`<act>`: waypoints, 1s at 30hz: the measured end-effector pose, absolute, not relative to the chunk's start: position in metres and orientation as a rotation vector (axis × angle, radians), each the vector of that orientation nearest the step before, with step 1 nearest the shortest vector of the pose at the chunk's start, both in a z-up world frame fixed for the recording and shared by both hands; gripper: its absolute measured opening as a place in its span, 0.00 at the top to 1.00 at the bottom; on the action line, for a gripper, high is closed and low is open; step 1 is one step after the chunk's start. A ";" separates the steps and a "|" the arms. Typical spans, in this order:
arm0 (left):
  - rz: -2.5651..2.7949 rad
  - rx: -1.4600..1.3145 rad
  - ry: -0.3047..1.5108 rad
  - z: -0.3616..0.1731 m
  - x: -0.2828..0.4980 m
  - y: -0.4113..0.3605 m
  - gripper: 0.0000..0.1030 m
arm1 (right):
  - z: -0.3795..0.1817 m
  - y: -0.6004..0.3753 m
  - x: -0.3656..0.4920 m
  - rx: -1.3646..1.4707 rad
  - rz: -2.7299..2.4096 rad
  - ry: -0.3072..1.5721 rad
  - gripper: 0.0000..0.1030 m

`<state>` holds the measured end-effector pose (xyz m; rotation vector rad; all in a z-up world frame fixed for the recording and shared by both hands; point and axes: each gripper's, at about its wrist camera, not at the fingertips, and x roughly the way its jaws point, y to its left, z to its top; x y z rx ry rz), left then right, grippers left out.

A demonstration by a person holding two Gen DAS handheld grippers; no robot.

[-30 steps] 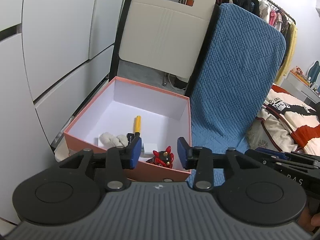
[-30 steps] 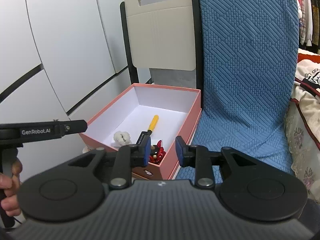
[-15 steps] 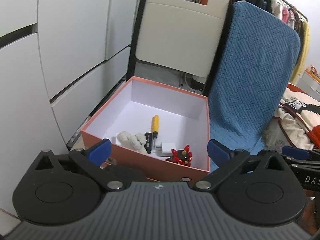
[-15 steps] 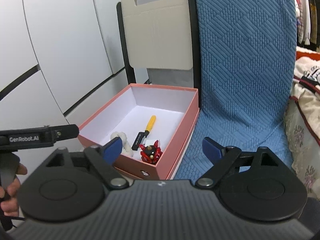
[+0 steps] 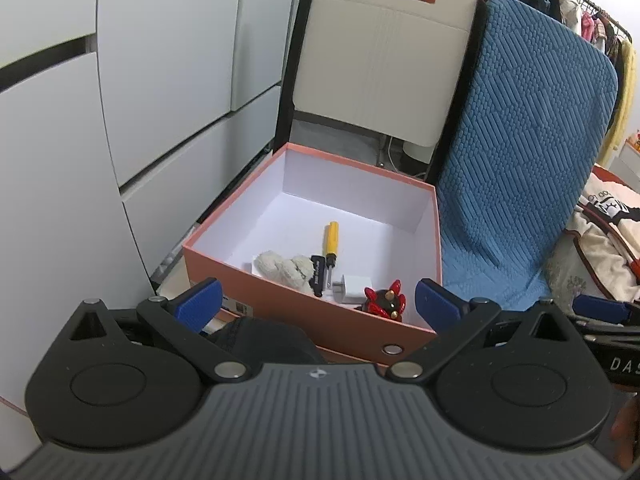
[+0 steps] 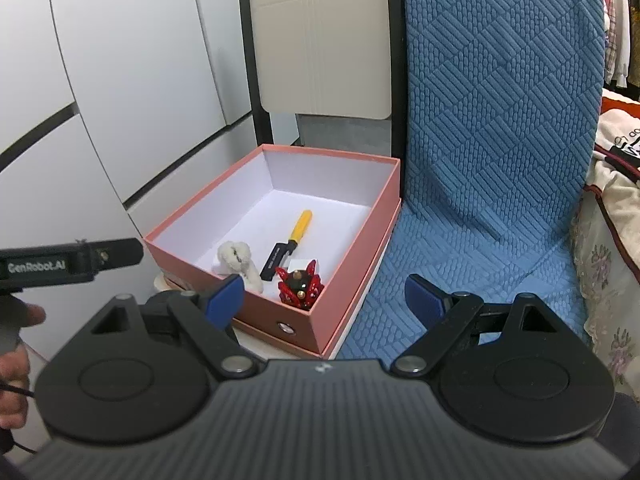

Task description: Organize rigid objects

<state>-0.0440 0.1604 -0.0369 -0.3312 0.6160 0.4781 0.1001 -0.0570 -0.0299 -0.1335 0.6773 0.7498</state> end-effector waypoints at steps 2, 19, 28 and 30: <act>0.479 -0.339 0.609 -0.036 -0.045 0.162 0.00 | -0.030 -0.057 0.100 -0.138 0.751 0.676 0.14; 0.480 -0.350 0.618 -0.037 -0.045 0.164 0.00 | -0.025 -0.054 0.098 -0.172 0.735 0.656 0.13; 0.491 -0.382 0.604 -0.037 -0.048 0.166 0.00 | -0.025 -0.055 0.098 -0.160 0.748 0.652 0.13; 0.491 -0.388 0.601 -0.037 -0.049 0.166 0.00 | -0.025 -0.056 0.098 -0.158 0.745 0.648 0.13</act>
